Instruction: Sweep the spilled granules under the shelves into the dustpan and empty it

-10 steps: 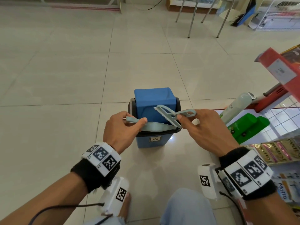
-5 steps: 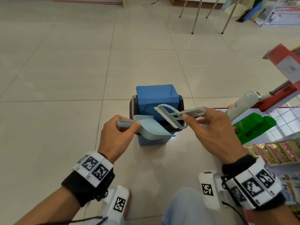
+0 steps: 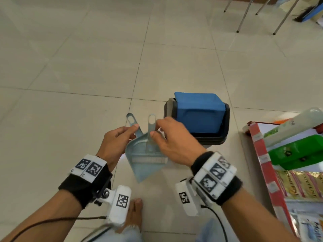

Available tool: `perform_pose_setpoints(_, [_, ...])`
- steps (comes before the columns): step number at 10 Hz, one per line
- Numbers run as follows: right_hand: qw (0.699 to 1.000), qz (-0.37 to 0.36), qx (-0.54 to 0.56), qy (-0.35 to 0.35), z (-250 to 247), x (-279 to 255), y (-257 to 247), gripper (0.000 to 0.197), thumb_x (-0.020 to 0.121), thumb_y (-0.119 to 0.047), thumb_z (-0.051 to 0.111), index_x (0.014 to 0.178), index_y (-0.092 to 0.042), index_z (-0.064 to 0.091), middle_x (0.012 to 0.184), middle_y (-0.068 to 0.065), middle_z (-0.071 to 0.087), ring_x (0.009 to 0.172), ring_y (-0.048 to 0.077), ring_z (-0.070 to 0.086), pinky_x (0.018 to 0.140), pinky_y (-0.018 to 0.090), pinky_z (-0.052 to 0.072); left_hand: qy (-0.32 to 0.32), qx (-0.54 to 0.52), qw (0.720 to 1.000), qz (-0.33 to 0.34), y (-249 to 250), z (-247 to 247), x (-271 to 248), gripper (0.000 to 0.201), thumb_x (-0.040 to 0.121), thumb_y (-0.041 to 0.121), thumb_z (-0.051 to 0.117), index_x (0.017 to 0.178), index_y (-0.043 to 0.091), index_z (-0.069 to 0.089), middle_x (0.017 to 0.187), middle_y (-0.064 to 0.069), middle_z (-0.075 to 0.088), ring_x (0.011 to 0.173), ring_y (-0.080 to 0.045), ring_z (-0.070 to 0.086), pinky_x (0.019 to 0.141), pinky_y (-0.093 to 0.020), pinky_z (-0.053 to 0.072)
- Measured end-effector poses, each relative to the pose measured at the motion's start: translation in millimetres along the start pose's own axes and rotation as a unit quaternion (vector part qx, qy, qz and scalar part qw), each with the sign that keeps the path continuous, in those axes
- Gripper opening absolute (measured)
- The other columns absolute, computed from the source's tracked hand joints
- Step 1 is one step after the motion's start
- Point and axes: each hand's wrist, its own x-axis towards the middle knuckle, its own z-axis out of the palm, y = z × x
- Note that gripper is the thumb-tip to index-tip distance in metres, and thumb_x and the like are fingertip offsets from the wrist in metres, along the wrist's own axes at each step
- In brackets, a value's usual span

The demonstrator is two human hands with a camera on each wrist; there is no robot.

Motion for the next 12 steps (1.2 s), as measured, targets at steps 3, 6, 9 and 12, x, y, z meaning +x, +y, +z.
perform_pose_setpoints(3, [0.985,0.148,0.070,-0.055,122,86,40,0.014,0.098,-0.022,0.046,0.108,-0.012,0.043,0.110,0.015,0.062,0.099,0.036,0.058,0.073,0.037,0.044,0.045,0.111,0.991,-0.062,-51,-12,107,0.042,0.081,0.041,0.077,0.107,0.008,0.074,0.101,-0.010,0.074,0.094,-0.027,0.070,0.085,-0.038,0.058])
perform_pose_setpoints(6, [0.945,0.283,0.158,0.029,169,143,115,0.020,0.092,-0.016,0.059,0.110,-0.012,0.054,0.105,0.010,0.069,0.087,0.026,0.064,0.072,0.031,0.052,0.035,0.272,0.955,-0.117,-95,9,186,0.070,0.077,0.043,0.080,0.132,0.008,0.055,0.136,-0.014,0.059,0.121,-0.031,0.057,0.099,-0.035,0.046])
perform_pose_setpoints(9, [0.935,0.324,0.118,0.077,181,145,116,0.051,0.090,-0.025,0.067,0.136,-0.012,0.047,0.131,0.013,0.059,0.118,0.032,0.058,0.099,0.040,0.050,0.033,0.272,0.954,-0.120,-114,-1,163,0.084,0.082,0.036,0.077,0.150,0.015,0.031,0.143,-0.015,0.053,0.128,-0.032,0.053,0.102,-0.034,0.041])
perform_pose_setpoints(12, [0.966,0.251,0.063,0.000,135,105,42,0.062,0.098,-0.044,0.046,0.148,-0.010,0.030,0.147,0.017,0.034,0.135,0.036,0.037,0.109,0.043,0.035,0.030,0.453,0.888,0.067,-31,-23,84,0.054,0.098,0.040,0.052,0.144,0.015,0.043,0.142,-0.012,0.052,0.130,-0.030,0.048,0.102,-0.037,0.040])
